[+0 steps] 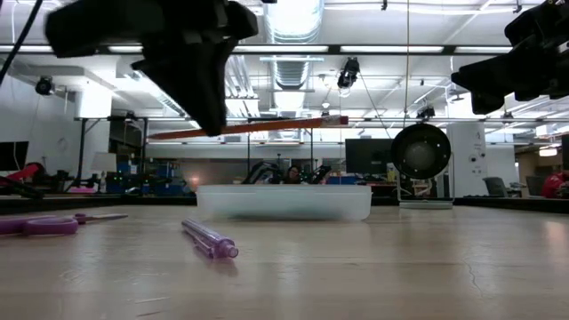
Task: Pick & place school supplies into a supply box
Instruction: Put the orange pencil into the supply box
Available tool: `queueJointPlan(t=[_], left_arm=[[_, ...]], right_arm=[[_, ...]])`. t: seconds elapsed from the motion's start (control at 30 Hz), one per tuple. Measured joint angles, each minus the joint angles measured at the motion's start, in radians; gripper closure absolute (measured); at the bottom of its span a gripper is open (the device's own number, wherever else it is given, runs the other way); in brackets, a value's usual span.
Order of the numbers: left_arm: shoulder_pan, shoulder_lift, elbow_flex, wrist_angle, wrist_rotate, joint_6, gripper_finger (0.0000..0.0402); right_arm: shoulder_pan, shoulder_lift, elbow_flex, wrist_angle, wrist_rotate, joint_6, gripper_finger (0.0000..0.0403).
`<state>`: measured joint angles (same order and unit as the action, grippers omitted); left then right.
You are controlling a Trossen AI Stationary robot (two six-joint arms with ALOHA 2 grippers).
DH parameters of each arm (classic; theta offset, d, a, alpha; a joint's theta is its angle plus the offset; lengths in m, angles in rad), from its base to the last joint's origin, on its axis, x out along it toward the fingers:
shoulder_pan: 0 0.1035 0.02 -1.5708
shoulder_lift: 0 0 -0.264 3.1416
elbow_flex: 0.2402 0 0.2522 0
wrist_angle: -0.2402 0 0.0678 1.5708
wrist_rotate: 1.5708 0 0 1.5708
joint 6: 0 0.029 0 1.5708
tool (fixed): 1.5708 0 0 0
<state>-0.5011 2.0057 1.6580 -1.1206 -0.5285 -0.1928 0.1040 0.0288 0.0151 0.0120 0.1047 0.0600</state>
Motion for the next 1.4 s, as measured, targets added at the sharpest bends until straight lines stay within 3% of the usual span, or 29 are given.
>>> queueJointPlan(t=[0.73,1.1,1.4], left_arm=[[0.139,0.000,0.010,-0.012,-0.402,-0.010,0.0396],[0.215,0.000,-0.092,0.032,-0.446,-0.052,0.0396],[0.272,0.000,-0.183,0.222,-0.446,0.034,0.0396]], right_arm=[[0.000,0.000,0.000,0.000,0.000,0.000,0.0328],[0.000,0.000,0.000,0.000,0.000,0.000,0.0318],[0.000,0.000,0.000,0.000,0.000,0.000,0.0332]])
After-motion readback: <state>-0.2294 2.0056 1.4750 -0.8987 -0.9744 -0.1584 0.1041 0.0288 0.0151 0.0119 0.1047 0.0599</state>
